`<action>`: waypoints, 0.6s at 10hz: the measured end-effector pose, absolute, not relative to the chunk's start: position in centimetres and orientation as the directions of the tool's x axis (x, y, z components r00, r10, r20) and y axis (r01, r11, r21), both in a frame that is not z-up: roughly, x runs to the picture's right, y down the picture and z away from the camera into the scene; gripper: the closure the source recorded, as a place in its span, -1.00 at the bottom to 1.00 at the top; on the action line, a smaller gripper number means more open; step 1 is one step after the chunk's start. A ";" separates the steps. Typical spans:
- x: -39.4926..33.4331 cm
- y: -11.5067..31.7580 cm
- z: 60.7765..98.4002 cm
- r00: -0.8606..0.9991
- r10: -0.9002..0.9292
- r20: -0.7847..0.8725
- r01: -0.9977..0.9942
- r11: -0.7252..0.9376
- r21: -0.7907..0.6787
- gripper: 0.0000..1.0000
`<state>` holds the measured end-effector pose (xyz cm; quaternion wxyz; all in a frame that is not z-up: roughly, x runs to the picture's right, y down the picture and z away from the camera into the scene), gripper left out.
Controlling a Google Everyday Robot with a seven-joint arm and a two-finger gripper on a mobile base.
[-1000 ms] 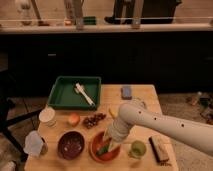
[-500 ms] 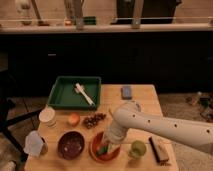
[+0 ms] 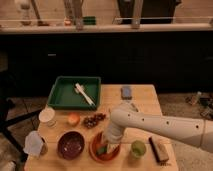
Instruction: Place pepper in table surface
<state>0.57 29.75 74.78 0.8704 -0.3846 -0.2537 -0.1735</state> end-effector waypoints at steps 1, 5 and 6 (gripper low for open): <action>0.8 29.8 75.3 0.813 -0.097 0.574 0.491 0.644 -0.586 -0.02; 1.7 30.3 76.5 0.817 -0.078 0.572 0.487 0.624 -0.611 0.51; 1.7 30.3 76.6 0.815 -0.078 0.574 0.491 0.620 -0.612 0.75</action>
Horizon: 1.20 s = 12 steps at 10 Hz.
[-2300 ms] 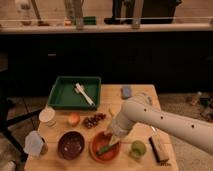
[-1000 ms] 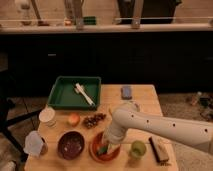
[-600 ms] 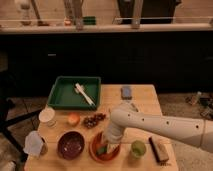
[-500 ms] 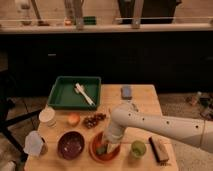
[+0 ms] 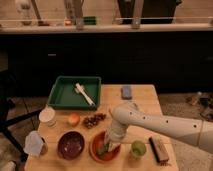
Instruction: Place pepper in table surface
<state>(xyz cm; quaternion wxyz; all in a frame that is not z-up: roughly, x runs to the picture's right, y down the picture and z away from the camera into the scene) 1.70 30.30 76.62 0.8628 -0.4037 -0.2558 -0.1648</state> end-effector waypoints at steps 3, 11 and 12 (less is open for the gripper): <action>2.1 29.6 76.2 0.815 -0.073 0.574 0.485 0.628 -0.608 1.00; 2.7 24.4 73.0 0.806 -0.081 0.586 0.465 0.700 -0.543 1.00; 2.8 23.8 72.7 0.807 -0.084 0.584 0.461 0.707 -0.536 1.00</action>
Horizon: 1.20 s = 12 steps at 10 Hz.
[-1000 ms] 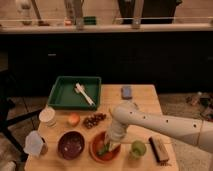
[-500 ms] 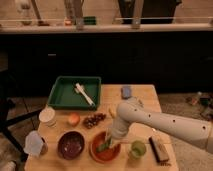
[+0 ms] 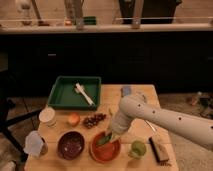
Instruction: Place pepper in table surface
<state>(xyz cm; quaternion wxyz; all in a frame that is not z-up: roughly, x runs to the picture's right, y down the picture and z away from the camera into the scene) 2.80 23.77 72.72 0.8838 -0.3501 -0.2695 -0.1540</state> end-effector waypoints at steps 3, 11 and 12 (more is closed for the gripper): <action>3.2 20.8 72.5 0.812 -0.080 0.578 0.438 0.739 -0.512 1.00; 3.4 18.3 73.8 0.810 -0.050 0.584 0.412 0.757 -0.507 1.00; 3.3 18.3 73.8 0.809 -0.051 0.585 0.414 0.757 -0.506 1.00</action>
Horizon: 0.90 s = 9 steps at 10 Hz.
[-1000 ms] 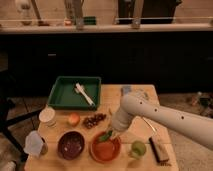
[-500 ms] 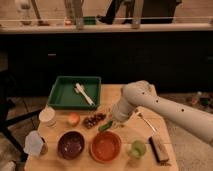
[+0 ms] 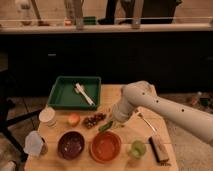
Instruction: Place pepper in table surface
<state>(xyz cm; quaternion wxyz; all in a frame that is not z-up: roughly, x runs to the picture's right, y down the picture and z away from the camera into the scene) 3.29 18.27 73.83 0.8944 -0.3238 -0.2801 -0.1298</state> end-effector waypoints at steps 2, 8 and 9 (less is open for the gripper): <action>3.3 18.3 73.9 0.810 -0.050 0.585 0.413 0.756 -0.507 1.00; 3.4 18.3 73.9 0.810 -0.049 0.584 0.411 0.758 -0.507 1.00; 3.7 17.9 74.0 0.821 -0.035 0.570 0.385 0.771 -0.507 1.00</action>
